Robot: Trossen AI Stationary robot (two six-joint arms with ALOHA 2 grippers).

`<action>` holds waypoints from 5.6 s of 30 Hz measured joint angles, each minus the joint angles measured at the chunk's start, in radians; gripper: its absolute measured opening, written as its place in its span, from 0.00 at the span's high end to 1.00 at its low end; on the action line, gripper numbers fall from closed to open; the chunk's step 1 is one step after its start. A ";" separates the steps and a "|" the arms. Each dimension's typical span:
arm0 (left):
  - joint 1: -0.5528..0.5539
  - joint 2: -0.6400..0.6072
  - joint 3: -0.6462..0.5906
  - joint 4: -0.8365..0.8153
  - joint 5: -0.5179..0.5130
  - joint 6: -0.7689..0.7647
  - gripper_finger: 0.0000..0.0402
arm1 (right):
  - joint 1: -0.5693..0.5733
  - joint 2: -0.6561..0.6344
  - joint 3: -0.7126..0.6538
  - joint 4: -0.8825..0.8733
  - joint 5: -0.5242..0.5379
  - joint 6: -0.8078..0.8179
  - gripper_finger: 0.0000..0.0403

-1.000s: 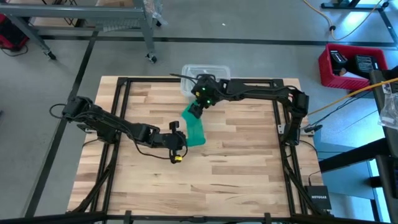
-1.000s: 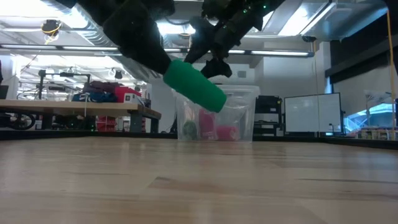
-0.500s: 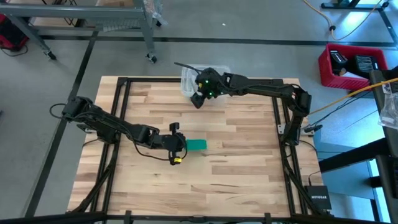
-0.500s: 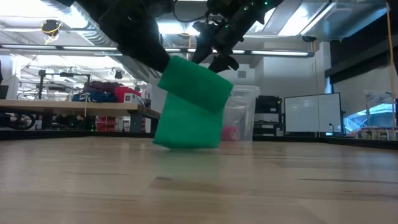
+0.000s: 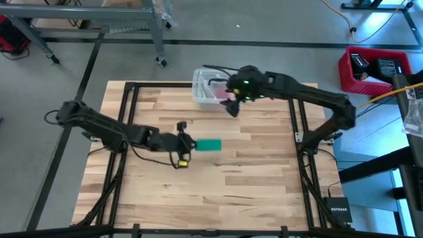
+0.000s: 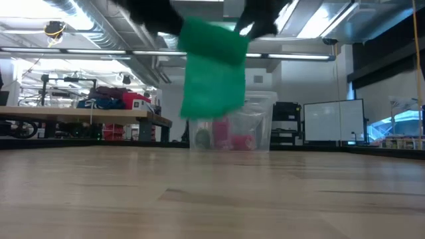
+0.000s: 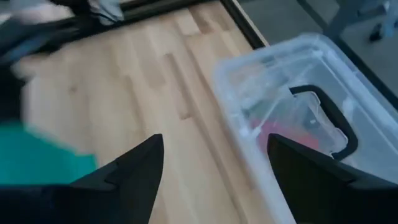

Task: Roll bandage
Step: Roll the green bandage

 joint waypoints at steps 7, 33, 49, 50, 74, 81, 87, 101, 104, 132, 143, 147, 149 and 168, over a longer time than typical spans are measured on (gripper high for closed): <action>0.064 -0.193 0.013 0.062 -0.010 0.162 0.97 | 0.075 -0.184 -0.131 0.031 0.009 -0.055 0.28; 0.116 -0.262 0.010 0.063 0.020 0.265 0.97 | 0.127 -0.241 -0.593 0.824 -0.264 -0.116 0.30; 0.114 -0.261 0.010 0.080 0.124 0.215 0.97 | 0.127 -0.160 -0.594 0.959 -0.219 -0.364 0.97; 0.114 -0.261 0.010 0.078 0.139 0.210 0.97 | 0.127 -0.160 -0.594 0.974 -0.205 -0.384 0.98; 0.174 -0.260 0.010 -0.026 0.164 0.132 0.97 | 0.222 -0.161 -0.328 0.942 -0.192 -0.680 0.98; 0.231 -0.261 0.009 -0.084 0.164 0.122 0.97 | 0.320 -0.161 -0.228 0.801 -0.107 -0.749 0.98; 0.239 -0.261 -0.007 -0.083 0.164 0.127 0.97 | 0.367 -0.162 -0.160 0.765 -0.034 -0.804 0.98; 0.192 -0.224 -0.041 -0.027 0.295 0.164 0.97 | 0.313 -0.162 -0.078 0.699 0.052 -0.864 0.98; 0.164 -0.224 -0.041 0.012 0.328 0.156 0.97 | 0.273 -0.162 -0.077 0.668 0.060 -0.861 0.98; 0.040 -0.296 0.234 0.047 0.227 0.395 0.97 | 0.041 -0.035 -0.078 0.475 -0.118 -0.623 0.99; 0.076 -0.391 0.261 0.083 0.002 0.499 0.97 | 0.057 -0.035 -0.078 0.459 -0.160 -0.421 0.99; 0.105 -0.386 0.261 0.095 0.001 0.499 0.97 | 0.080 -0.035 -0.079 0.465 -0.185 -0.387 0.98; 0.118 -0.375 0.261 0.094 0.001 0.499 0.97 | 0.090 -0.035 -0.079 0.467 -0.186 -0.372 0.97; 0.184 -0.347 0.257 0.073 -0.127 0.765 0.97 | 0.176 -0.037 -0.079 0.428 -0.242 -0.261 0.99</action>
